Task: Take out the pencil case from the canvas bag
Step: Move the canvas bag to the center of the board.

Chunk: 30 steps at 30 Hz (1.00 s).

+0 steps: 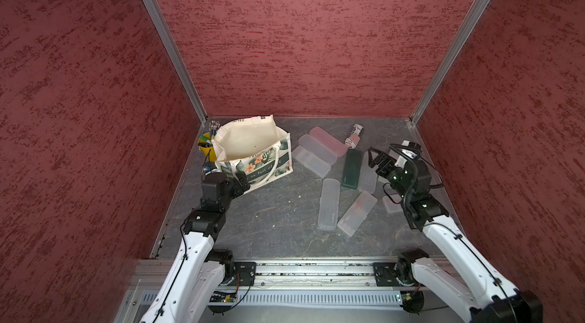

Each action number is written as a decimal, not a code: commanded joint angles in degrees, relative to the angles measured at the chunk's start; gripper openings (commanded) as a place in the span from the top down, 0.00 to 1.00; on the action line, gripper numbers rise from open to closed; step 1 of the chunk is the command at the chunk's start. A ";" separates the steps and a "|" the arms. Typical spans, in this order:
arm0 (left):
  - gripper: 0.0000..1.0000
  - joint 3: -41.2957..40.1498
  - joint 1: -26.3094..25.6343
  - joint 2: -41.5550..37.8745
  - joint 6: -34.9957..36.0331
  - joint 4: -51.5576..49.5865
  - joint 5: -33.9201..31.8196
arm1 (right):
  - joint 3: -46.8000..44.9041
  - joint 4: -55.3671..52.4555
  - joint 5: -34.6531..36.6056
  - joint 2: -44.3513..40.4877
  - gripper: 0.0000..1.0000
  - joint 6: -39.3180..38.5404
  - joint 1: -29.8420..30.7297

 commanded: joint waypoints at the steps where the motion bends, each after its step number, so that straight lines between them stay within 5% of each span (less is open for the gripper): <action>1: 0.00 -1.55 3.15 3.68 6.80 12.36 3.37 | -1.30 -1.83 7.18 -2.99 0.01 -3.07 -1.44; 9: 0.00 -6.99 10.15 6.35 4.28 25.59 2.96 | -3.99 -1.54 13.85 -4.73 0.01 -6.13 -4.89; 30: 0.00 -8.69 10.91 26.56 10.87 51.22 1.42 | -13.26 12.02 18.87 -2.08 0.01 -9.72 -10.53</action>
